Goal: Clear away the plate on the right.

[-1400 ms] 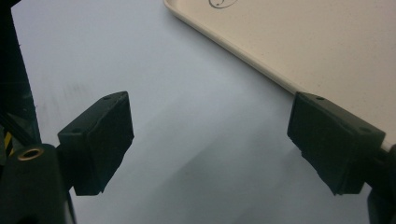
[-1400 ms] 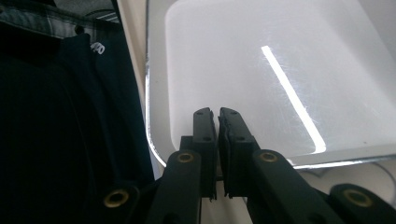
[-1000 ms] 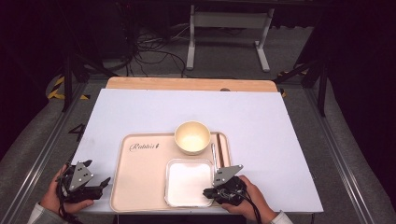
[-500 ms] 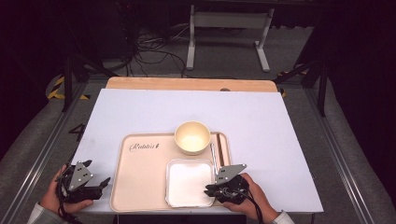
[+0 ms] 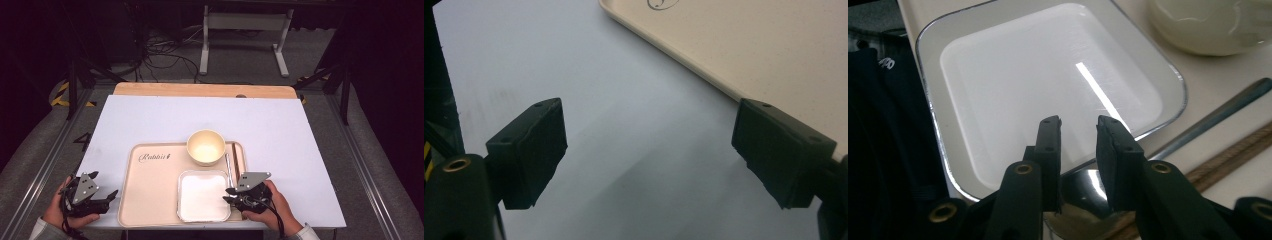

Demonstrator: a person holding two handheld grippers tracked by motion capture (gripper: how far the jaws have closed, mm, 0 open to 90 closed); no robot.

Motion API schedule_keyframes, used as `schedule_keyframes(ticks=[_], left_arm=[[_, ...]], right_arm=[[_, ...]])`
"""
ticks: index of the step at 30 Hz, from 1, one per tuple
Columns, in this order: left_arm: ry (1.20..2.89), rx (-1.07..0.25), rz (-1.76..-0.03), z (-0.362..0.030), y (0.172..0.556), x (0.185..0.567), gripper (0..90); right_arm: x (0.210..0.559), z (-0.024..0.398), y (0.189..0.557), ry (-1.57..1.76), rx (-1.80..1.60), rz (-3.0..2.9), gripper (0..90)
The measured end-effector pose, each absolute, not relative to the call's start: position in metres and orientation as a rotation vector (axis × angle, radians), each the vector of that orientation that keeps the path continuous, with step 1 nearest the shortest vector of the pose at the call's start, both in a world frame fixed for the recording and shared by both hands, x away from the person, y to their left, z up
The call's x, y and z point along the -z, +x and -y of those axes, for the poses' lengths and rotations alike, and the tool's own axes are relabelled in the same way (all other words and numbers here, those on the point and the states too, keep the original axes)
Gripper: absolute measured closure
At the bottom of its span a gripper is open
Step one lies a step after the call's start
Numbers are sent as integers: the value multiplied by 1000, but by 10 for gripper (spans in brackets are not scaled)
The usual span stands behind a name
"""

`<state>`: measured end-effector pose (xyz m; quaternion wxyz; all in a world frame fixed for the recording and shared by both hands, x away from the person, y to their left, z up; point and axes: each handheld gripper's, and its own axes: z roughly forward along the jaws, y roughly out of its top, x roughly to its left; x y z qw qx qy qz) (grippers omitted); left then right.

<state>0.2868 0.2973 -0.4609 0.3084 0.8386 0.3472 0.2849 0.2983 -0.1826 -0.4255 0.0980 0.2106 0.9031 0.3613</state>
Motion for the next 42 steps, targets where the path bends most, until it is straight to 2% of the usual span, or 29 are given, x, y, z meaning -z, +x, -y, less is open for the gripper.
schedule_keyframes(ticks=[7,22,34,36,42], left_arm=[[2223,-744,-916,-298,288,462,153],[2198,-732,-922,-298,287,460,154],[2199,-724,-932,-297,290,461,154],[2202,-727,-937,-297,291,462,154],[2191,-741,-948,-298,291,460,153]], right_arm=[[416,200,307,697,-1089,-2574,685],[397,232,324,820,-1049,-2392,550],[389,272,333,916,-1048,-2226,363],[392,281,333,921,-1027,-2188,306],[412,308,328,977,-1013,-2108,241]])
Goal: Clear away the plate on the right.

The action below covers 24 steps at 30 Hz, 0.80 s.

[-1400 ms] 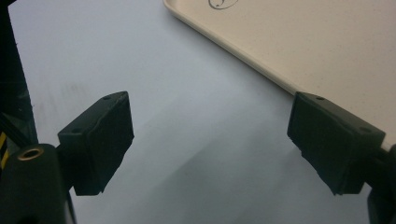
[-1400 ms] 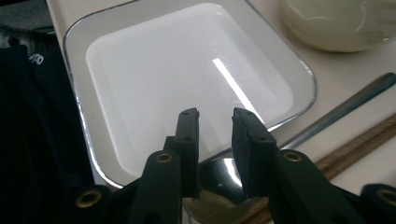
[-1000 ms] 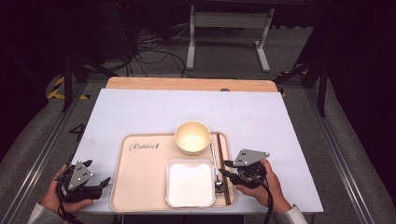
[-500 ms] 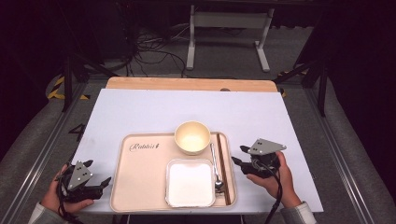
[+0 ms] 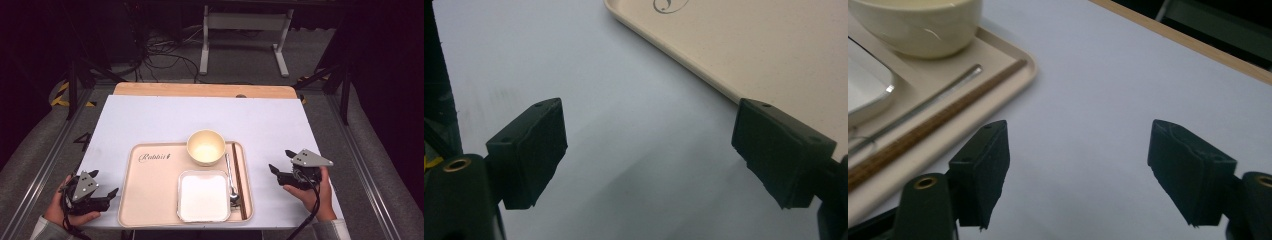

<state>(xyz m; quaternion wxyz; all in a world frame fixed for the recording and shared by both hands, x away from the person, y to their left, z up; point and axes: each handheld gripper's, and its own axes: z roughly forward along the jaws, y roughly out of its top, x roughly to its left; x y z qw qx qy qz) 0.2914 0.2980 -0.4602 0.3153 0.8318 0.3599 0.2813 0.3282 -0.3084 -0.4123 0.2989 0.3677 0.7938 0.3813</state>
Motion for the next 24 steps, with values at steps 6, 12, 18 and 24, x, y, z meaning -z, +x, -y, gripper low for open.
schedule_keyframes(ticks=[6,12,18,24], left_arm=[[2187,-747,-952,-297,290,460,150],[2192,-752,-928,-296,291,458,148],[2183,-740,-925,-297,292,459,146],[2176,-734,-920,-298,294,459,144]], right_arm=[[431,326,321,1035,-1043,-2084,201],[436,329,320,1067,-1048,-2061,190],[435,322,315,1044,-1031,-2053,179],[435,322,312,1033,-1041,-2021,181]])
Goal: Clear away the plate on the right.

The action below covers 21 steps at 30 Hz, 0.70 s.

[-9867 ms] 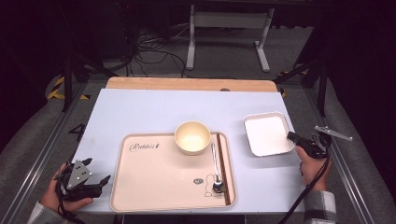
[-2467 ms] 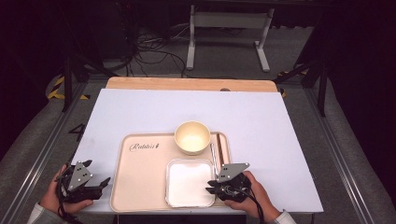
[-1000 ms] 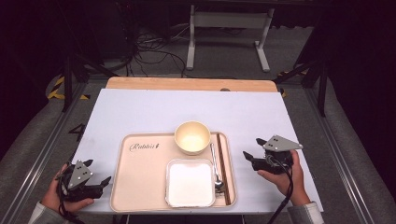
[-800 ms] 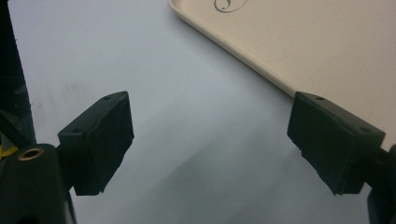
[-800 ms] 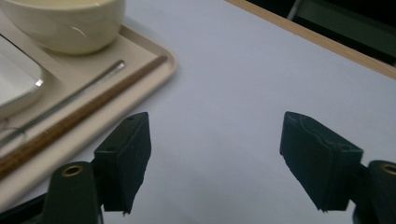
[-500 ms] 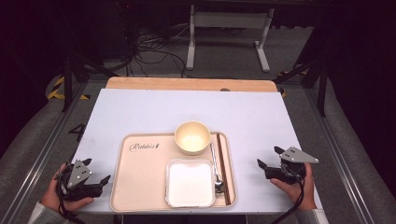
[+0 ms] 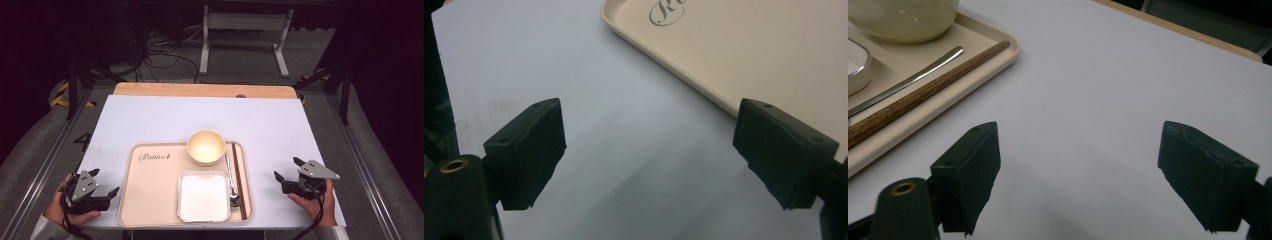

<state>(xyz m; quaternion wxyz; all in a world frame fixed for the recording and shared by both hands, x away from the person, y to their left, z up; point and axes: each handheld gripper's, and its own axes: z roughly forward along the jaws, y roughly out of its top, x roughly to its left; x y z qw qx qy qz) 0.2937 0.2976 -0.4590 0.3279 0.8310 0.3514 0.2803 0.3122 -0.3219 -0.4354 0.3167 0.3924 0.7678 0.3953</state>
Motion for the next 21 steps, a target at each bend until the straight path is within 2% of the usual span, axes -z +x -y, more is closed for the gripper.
schedule_keyframes(ticks=[21], left_arm=[[2154,-694,-994,-299,306,462,144]], right_arm=[[433,323,312,1075,-1079,-2014,178]])
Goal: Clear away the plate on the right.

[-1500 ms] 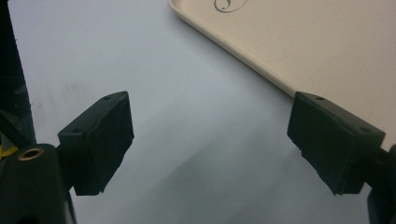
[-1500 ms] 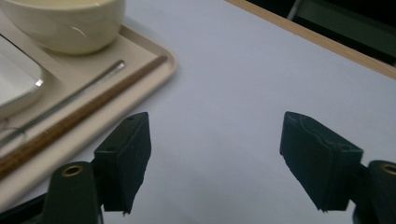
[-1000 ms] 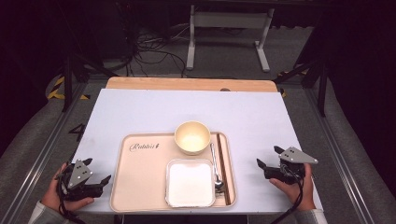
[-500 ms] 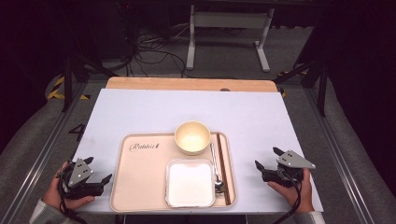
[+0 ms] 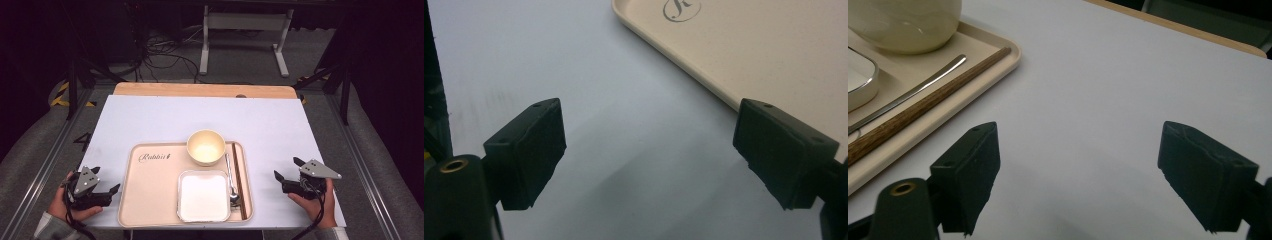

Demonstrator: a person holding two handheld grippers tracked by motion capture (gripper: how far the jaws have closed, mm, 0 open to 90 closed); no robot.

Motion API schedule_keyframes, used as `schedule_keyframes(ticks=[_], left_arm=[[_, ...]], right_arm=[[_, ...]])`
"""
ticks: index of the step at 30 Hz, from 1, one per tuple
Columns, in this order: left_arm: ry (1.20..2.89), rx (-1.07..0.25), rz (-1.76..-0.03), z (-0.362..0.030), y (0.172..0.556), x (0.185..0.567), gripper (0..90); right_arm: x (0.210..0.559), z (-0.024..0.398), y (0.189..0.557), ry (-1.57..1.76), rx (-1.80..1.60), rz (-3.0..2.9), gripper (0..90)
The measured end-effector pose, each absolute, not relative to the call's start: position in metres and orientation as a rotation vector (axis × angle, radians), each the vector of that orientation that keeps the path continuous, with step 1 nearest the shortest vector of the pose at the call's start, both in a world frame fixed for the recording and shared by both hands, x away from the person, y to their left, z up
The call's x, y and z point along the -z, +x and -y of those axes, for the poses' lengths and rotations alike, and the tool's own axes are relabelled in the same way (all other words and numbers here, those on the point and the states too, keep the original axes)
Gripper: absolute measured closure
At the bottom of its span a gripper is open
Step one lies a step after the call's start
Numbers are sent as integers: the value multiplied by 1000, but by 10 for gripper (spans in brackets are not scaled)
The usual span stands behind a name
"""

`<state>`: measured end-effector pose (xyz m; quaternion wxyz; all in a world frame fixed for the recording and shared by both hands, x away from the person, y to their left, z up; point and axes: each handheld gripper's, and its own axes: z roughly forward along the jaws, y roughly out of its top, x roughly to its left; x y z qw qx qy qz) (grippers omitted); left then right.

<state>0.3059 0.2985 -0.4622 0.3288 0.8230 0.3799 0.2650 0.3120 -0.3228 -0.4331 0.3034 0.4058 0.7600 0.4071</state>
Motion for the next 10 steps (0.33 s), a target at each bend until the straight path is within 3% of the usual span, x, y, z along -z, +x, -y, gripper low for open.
schedule_keyframes(ticks=[10], left_arm=[[2168,-690,-972,-295,308,464,144]], right_arm=[[431,322,310,1076,-1036,-2025,187]])
